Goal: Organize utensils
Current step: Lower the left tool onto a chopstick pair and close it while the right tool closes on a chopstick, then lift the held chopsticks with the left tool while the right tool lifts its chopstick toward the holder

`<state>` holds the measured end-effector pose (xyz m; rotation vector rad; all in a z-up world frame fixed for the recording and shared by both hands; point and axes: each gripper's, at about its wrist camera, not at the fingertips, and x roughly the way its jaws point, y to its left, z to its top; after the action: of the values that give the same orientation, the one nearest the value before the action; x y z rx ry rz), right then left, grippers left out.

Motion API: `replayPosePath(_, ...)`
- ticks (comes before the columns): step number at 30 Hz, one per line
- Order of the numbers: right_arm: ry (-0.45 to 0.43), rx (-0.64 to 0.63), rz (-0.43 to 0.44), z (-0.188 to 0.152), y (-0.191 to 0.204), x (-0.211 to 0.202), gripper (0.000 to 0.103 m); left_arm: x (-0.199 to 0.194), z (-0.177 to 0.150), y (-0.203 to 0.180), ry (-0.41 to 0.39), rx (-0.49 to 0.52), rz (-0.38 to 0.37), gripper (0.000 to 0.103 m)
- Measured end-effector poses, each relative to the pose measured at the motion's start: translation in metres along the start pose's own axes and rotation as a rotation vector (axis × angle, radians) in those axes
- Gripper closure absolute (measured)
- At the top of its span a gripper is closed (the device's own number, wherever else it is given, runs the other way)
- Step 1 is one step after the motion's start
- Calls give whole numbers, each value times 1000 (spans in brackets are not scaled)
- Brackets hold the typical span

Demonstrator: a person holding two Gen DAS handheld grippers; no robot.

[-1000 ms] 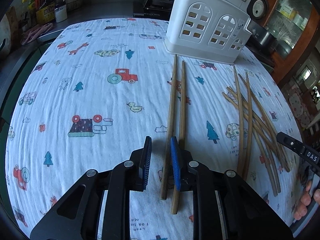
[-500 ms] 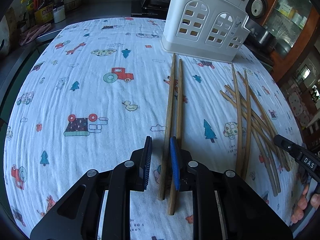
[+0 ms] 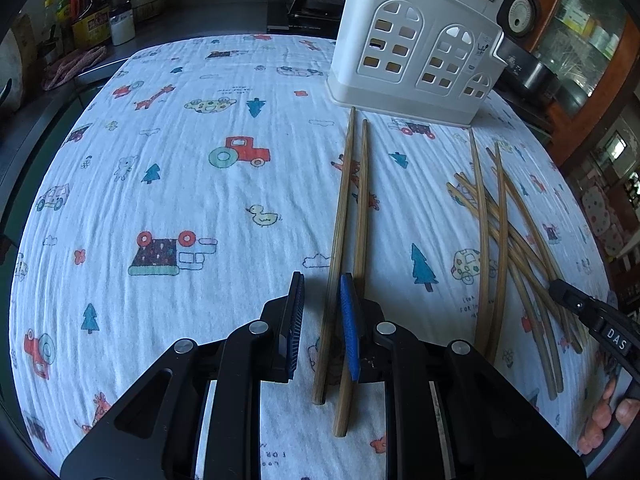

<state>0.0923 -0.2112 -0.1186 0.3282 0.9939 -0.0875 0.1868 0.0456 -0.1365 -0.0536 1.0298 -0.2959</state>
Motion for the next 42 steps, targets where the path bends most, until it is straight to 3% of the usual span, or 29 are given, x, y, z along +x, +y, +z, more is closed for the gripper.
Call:
replayPosePath(16, -105, -83, -32, 8, 1, -41, 96, 0, 1, -7, 36, 17, 21, 85)
replayPosePath(21, -119, -91, -27, 14, 1, -47, 96, 1, 1, -15, 55, 75, 55, 85)
replayPosePath(31, -136, -109, -19, 21, 1, -53, 96, 6, 12, -19, 152, 138, 82, 97)
replayPosePath(42, -203, -156, -13, 46, 1, -72, 96, -41, 26, -24, 33, 108, -22, 98)
